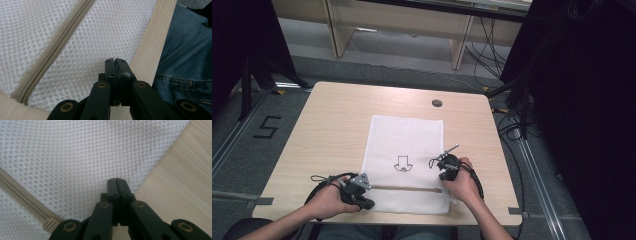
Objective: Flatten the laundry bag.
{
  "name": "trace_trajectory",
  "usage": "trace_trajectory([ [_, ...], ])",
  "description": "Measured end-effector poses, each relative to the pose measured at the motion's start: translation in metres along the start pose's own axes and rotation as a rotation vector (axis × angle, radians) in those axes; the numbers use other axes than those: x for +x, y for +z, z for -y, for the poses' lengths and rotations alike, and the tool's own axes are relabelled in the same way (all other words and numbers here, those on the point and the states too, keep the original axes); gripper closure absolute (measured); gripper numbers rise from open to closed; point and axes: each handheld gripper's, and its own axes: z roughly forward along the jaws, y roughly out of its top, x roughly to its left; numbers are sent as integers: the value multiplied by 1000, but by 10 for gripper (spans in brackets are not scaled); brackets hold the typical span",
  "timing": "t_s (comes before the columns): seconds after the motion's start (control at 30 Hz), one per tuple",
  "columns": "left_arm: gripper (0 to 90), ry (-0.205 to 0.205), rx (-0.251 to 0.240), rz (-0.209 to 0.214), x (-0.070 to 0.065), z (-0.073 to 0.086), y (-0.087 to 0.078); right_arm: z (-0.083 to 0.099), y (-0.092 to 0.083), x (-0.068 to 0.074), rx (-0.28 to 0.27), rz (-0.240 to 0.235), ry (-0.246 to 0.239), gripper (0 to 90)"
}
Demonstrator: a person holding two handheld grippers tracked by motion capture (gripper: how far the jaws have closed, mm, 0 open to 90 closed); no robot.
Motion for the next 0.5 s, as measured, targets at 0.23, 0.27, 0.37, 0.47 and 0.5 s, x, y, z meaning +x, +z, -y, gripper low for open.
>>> trace_trajectory([
  [0.23, 865, -5, 3, 5, -5, 2, 0, 3, 0, 2, -7, -16, 13, 900],
  [0.27, 865, 21, 13, 1, -4, 2, -1, 3, -1, 3, -2, -17, 13, 900],
  [0.37, 861, 14, 10, 7, -5, 2, -1, 3, -1, 4, -4, -13, 8, 900],
  [0.47, 862, 17, 15, 5, -5, 2, -1, 4, -2, 6, 1, -12, 12, 900],
  [0.5, 862, 6, 0, 15, -7, 2, 0, 4, -2, 6, 3, -15, 12, 900],
])
